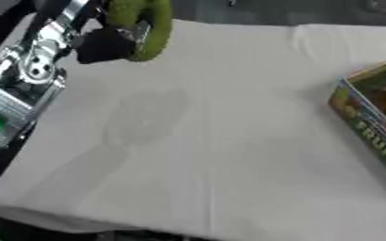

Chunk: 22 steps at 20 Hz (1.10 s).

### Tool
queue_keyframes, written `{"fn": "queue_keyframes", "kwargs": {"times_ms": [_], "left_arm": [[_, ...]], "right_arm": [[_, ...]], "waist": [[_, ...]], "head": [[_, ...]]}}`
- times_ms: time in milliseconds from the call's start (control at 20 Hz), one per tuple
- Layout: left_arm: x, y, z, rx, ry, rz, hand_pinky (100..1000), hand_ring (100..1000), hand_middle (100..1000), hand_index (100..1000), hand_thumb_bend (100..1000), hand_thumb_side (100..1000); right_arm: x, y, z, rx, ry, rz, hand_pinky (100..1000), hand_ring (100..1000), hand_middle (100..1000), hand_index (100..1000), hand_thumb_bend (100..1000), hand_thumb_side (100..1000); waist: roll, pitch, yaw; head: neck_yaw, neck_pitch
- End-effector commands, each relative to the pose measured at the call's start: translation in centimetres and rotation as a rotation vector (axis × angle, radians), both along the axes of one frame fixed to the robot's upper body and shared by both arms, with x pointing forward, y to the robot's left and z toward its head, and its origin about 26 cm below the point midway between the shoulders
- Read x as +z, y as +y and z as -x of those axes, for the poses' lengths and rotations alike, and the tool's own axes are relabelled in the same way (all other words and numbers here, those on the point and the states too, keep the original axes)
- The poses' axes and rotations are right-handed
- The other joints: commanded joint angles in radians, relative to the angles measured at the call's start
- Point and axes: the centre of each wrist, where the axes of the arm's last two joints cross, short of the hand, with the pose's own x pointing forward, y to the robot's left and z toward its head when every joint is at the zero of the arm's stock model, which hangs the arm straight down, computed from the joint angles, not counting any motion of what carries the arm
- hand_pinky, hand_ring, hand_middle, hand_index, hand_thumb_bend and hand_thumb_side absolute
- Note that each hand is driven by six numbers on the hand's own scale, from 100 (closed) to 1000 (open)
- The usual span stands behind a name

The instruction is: Pick up the objects with one hand, pass them to the other hand, and then place them into the box on the other side of the table.

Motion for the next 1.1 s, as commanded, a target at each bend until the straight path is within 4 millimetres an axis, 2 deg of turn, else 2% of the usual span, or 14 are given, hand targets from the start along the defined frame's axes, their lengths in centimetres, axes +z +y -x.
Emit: {"fn": "queue_keyframes", "kwargs": {"times_ms": [50,650,1100], "left_arm": [[0.3,-0.3,0.3,-0.012,-0.039,0.013,482,493,427,351,100,316],[-1.3,-1.2,-0.4,-0.023,-0.023,0.040,472,480,415,341,100,347],[-3.2,-2.7,-1.6,-0.039,0.004,0.071,460,464,397,329,100,379]], "right_arm": [[1.4,0.2,-0.2,0.016,-0.003,0.060,797,599,737,765,100,596],[1.4,0.7,-0.8,0.036,0.024,0.097,797,602,741,770,100,602],[3.0,2.1,-3.0,0.100,0.085,0.246,807,624,762,794,100,603]], "waist": [[-0.018,-0.030,0.001],[-0.021,-0.031,0.000],[-0.029,-0.042,0.004]], "head": [[-0.017,0.005],[-0.021,0.002],[-0.038,0.007]]}}
